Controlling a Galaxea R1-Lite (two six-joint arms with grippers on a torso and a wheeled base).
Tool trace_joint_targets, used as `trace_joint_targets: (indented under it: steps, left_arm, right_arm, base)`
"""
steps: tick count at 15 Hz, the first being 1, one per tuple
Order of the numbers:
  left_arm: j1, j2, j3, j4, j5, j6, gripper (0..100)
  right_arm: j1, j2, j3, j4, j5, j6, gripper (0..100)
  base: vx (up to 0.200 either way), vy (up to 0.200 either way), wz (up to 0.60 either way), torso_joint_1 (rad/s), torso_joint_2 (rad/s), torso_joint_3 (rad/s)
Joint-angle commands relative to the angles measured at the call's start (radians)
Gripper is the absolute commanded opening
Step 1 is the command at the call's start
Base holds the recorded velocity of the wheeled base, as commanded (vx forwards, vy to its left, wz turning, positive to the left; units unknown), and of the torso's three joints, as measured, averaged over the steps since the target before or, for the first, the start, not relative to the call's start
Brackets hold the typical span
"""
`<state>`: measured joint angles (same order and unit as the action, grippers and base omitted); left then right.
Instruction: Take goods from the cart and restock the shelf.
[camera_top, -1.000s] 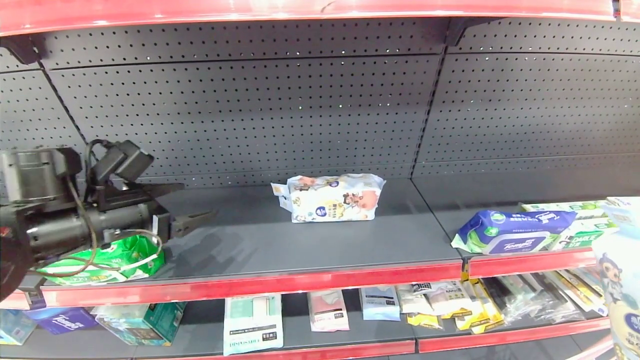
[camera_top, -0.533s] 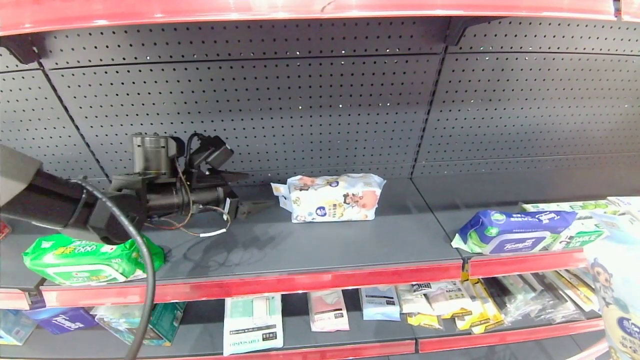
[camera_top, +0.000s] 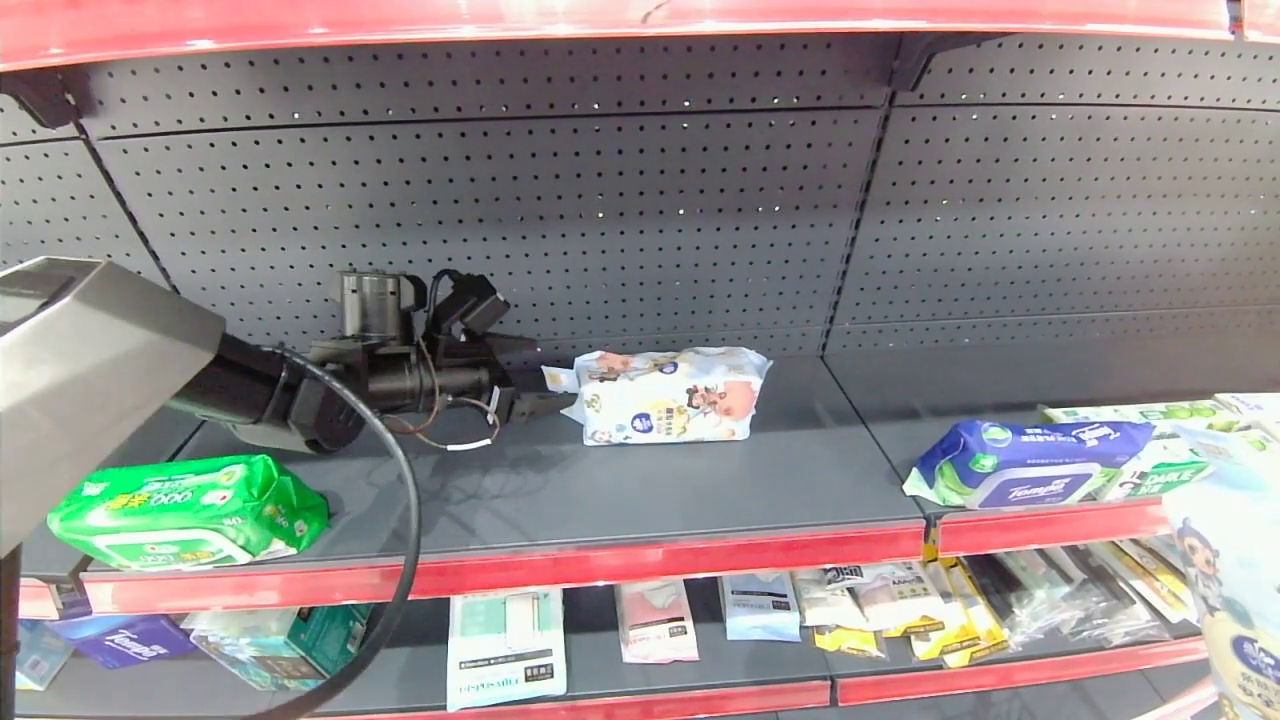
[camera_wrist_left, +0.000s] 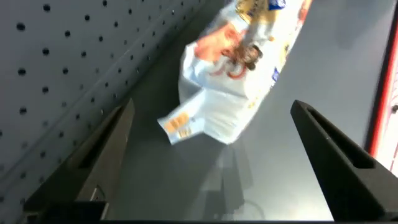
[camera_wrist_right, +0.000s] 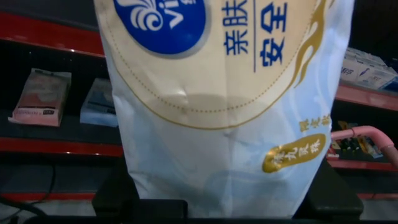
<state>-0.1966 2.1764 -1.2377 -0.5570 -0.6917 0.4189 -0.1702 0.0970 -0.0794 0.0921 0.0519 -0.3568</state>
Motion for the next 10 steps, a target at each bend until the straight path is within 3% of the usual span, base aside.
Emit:
trace_joint_targets:
  steps: [1, 6, 10]
  left_arm:
    - [0.000, 0.043, -0.040, 0.000, -0.009, 0.001, 100]
    - [-0.015, 0.111, -0.109, -0.001, -0.078, 0.001, 100]
    - [-0.024, 0.191, -0.243, -0.001, -0.080, 0.000, 100]
  right_arm:
    - [0.000, 0.003, 0.000, 0.000, 0.000, -0.002, 0]
    - [0.000, 0.003, 0.000, 0.000, 0.000, -0.016, 0]
    - [0.000, 0.003, -0.002, 0.000, 0.000, -0.027, 0]
  base:
    - [0.000, 0.000, 0.00, 0.000, 0.00, 0.000]
    - [0.000, 0.000, 0.00, 0.000, 0.00, 0.000]
    - [0.000, 0.000, 0.00, 0.000, 0.00, 0.000]
